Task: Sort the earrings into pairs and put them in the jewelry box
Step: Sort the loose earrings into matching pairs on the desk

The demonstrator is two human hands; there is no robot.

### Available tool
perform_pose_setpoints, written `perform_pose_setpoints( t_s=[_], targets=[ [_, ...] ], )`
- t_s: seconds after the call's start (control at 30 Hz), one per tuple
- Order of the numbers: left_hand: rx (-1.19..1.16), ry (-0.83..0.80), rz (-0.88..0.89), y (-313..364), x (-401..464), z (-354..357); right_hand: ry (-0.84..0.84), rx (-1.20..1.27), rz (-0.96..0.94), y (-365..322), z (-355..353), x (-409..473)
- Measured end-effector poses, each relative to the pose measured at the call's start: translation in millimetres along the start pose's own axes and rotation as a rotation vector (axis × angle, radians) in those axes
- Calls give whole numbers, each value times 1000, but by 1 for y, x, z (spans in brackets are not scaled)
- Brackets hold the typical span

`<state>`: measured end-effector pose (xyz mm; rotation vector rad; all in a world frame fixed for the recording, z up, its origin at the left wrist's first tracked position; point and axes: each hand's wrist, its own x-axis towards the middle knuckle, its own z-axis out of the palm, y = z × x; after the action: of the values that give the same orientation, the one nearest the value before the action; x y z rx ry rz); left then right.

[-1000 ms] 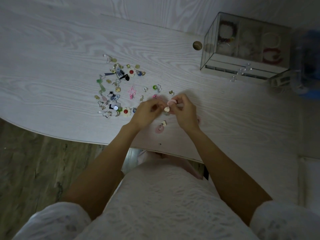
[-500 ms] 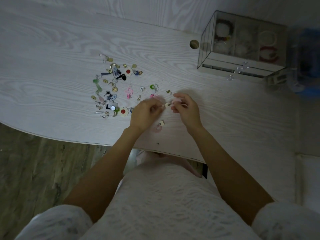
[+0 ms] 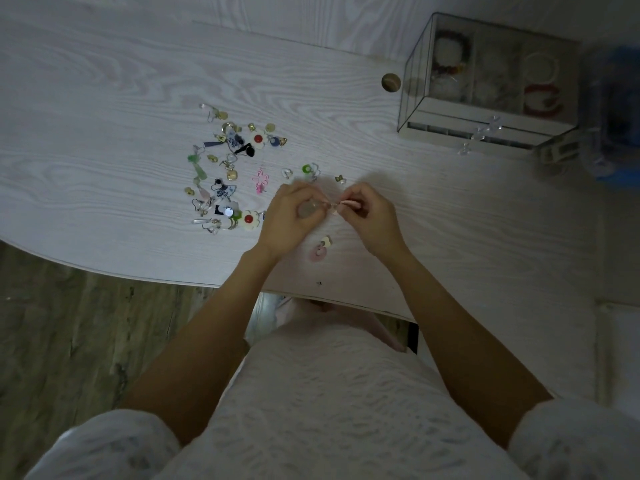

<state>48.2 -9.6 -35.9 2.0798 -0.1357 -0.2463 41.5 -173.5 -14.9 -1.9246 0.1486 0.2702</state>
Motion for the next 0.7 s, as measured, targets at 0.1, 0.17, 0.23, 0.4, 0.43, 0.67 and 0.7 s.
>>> perform_pose_setpoints(
  t_s=[0.1,0.17,0.23,0.4,0.43,0.67,0.7],
  targets=[
    [-108,13,-32,7,-2,-2,3,-200,-188,-4,3,-1],
    [-169,13,-48,8,-3,-4,9,-259,-218,-5,4,-1],
    [-205,10,-73,7,-3,-4,8,-251,-171,-4,5,0],
    [-337,-4,-160,10,-3,-7,-72,-53,18,-5,4,0],
    [-332,-8,-161,11,-4,-8,-65,-32,33,-4,4,0],
    [-294,-13,-193,15,-1,-11,35,-168,-171,-11,5,-3],
    [-286,-2,-204,15,0,-10,52,-178,-198,-12,5,-4]
  ],
)
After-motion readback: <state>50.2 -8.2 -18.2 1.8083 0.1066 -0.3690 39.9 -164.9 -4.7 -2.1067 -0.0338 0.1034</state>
